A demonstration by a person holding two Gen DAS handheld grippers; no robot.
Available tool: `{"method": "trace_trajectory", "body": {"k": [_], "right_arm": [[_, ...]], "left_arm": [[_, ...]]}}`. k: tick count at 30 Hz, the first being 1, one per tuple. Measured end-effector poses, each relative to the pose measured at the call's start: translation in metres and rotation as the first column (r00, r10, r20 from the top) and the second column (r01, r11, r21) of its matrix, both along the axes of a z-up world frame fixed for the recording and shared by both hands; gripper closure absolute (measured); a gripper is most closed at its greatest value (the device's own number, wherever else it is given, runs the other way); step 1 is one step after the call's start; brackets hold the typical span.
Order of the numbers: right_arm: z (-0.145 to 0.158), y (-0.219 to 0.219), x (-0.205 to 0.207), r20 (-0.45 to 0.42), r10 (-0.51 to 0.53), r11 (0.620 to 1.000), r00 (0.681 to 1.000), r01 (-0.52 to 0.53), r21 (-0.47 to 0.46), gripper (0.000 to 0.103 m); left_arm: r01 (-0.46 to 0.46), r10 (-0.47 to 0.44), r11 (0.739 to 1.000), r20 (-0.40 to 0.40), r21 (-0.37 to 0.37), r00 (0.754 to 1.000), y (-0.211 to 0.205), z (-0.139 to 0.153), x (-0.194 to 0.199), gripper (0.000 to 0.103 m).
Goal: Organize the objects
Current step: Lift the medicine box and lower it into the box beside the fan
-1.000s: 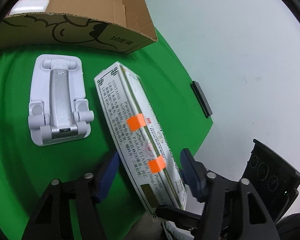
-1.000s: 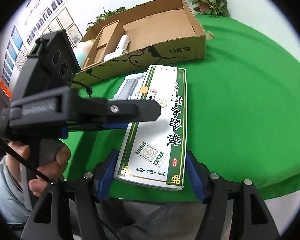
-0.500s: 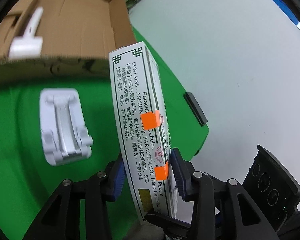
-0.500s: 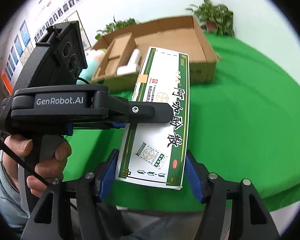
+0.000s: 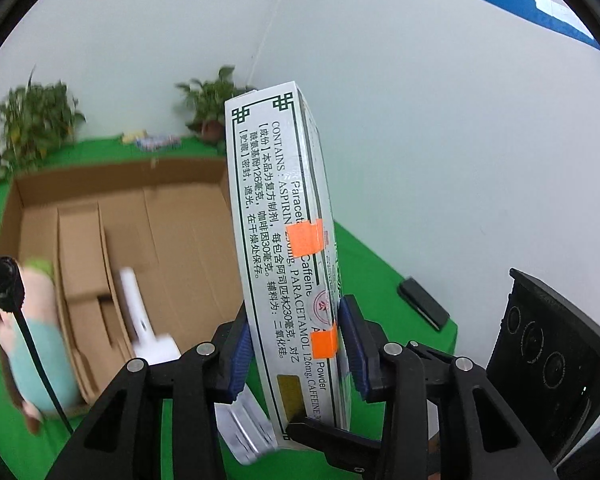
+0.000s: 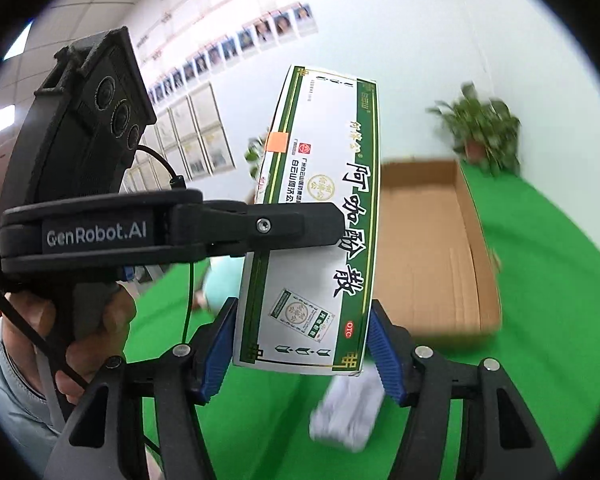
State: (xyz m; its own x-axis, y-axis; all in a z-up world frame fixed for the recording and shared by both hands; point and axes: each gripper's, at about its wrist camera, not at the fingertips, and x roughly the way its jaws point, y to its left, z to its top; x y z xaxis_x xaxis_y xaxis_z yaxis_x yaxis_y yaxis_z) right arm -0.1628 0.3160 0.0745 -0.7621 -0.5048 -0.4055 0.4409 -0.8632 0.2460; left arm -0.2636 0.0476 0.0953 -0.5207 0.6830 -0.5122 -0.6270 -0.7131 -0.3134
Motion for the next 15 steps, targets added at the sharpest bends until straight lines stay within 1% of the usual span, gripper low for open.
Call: {"method": "trace_trajectory", "body": {"k": [1,2,3,5,7,9,11,13,15], "right_arm": [[0.010,0.000,-0.012,-0.001,0.018,1.000,1.000,-0.018,-0.020,0.042],[0.019,0.001,-0.026,0.017,0.043,0.998,0.999,-0.042,-0.046,0.042],[0.027,0.001,-0.041,0.035,0.059,0.997,0.998,-0.057,-0.053,0.042],[0.037,-0.005,-0.055,0.028,0.052,0.998,0.998,-0.051,-0.032,0.042],[0.041,-0.006,-0.073,0.036,0.049,0.998,0.998,-0.048,-0.027,0.042],[0.035,-0.006,-0.091,0.068,0.052,0.998,0.996,-0.050,-0.034,0.042],[0.026,-0.008,-0.105,0.100,0.043,0.999,0.994,-0.041,-0.022,0.043],[0.014,-0.007,-0.115,0.133,0.039,0.999,0.990,-0.038,-0.012,0.043],[0.000,-0.007,-0.126,0.175,0.034,0.999,0.984,-0.034,-0.004,0.043]], "left_arm": [[-0.017,0.016,1.000,-0.037,-0.020,0.999,0.001,0.015,-0.011,0.065],[-0.026,0.024,0.999,-0.058,-0.037,0.998,-0.002,0.025,-0.020,0.065],[-0.037,0.034,0.998,-0.068,-0.054,0.997,-0.003,0.032,-0.028,0.065],[-0.036,0.034,0.998,-0.063,-0.042,0.997,-0.003,0.044,-0.055,0.065],[-0.034,0.033,0.999,-0.035,-0.030,0.999,-0.007,0.048,-0.072,0.065],[-0.045,0.045,0.998,-0.012,-0.050,0.999,-0.005,0.046,-0.094,0.065],[-0.044,0.045,0.997,0.012,-0.057,0.999,-0.003,0.035,-0.112,0.065],[-0.038,0.041,0.997,0.052,-0.061,0.998,0.005,0.021,-0.127,0.065],[-0.032,0.038,0.998,0.106,-0.057,0.994,0.009,-0.003,-0.153,0.065]]}}
